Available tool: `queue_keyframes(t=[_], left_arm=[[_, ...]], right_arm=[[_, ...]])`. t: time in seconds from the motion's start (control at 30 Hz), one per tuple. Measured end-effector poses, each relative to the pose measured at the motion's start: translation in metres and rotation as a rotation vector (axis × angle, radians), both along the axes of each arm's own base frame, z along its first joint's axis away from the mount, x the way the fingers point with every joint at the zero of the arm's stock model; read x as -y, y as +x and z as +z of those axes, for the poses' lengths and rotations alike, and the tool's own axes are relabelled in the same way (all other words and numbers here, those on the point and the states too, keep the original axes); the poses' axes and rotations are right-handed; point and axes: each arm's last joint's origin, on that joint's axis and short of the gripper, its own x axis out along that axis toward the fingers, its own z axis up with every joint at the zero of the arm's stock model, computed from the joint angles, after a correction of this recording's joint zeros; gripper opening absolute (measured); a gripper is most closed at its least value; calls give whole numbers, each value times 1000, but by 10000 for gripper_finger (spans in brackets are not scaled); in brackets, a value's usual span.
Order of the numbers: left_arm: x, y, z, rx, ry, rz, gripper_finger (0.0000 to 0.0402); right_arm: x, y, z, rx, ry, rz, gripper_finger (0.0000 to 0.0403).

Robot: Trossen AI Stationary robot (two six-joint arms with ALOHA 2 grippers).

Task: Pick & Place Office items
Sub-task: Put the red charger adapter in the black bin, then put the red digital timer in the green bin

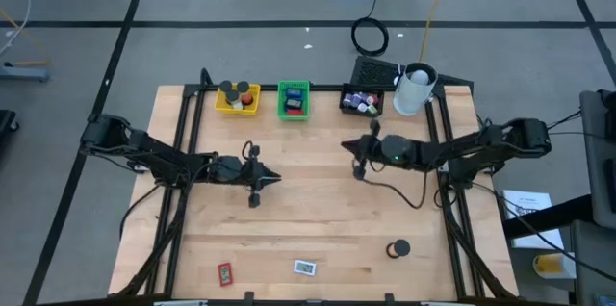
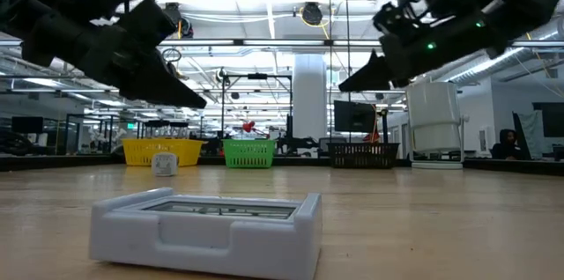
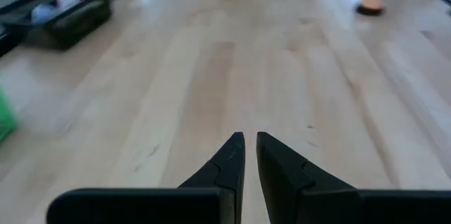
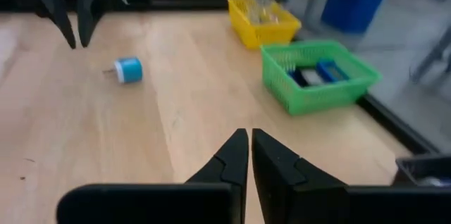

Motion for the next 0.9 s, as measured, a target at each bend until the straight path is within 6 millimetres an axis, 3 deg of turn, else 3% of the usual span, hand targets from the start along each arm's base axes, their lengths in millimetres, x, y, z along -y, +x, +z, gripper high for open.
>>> queue_keyframes(t=[0.23, 0.47, 0.6, 0.9], left_arm=[[17, 9, 9, -78, 94, -116, 47], [54, 16, 30, -307, 173, -276, 47], [80, 7, 43, -442, 149, -361, 47], [122, -22, 60, -626, 44, -311, 52]], right_arm=[[-5, -16, -10, 122, -49, 19, 1], [-5, -18, -11, 134, -45, 17, 3], [-5, -18, -11, 144, -43, 16, 4], [-5, -18, -9, 157, -43, 16, 4]])
